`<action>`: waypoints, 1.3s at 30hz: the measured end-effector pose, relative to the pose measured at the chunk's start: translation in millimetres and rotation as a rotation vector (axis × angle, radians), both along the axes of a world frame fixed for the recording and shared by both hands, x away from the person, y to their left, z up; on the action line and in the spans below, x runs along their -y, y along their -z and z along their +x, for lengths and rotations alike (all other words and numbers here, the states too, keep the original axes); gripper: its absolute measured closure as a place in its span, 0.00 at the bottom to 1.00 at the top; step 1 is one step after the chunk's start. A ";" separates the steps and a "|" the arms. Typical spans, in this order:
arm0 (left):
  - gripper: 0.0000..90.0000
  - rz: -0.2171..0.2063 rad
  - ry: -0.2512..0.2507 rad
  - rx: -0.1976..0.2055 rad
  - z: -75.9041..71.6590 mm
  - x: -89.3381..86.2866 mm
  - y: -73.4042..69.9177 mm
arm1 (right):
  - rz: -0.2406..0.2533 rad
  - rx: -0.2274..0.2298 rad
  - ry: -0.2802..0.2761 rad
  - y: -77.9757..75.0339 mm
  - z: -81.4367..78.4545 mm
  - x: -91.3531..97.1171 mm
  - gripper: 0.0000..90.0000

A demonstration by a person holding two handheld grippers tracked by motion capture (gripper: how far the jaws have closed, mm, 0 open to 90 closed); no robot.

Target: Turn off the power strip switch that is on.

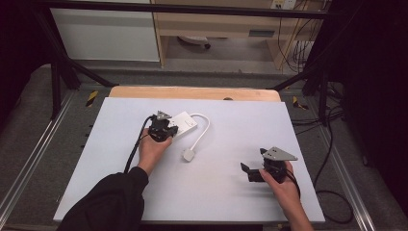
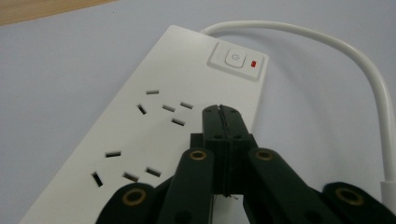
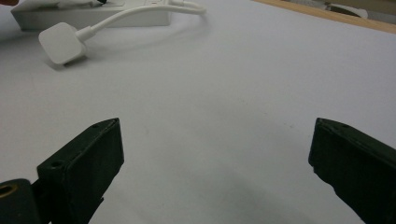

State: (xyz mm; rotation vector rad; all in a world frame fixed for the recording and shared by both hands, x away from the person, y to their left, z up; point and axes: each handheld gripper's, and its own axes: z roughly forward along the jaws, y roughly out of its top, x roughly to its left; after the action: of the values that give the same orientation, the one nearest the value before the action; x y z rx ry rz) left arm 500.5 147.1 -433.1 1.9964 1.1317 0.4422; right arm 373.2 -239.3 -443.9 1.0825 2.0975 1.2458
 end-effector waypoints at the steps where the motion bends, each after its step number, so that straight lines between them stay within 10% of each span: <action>1: 1.00 -0.002 -0.001 -0.001 0.0 -1.0 0.0 | 0.001 -0.001 0.000 0.0 -0.1 0.0 0.04; 39: 1.00 -0.017 0.008 0.002 1.1 0.9 0.8 | -0.002 -0.002 -0.004 0.5 0.4 -0.4 0.04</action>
State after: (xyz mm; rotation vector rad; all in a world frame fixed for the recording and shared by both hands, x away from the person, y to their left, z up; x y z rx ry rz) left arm 501.6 146.2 -433.9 1.9844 1.1229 0.4286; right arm 373.5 -238.9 -444.4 1.0798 2.1026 1.2452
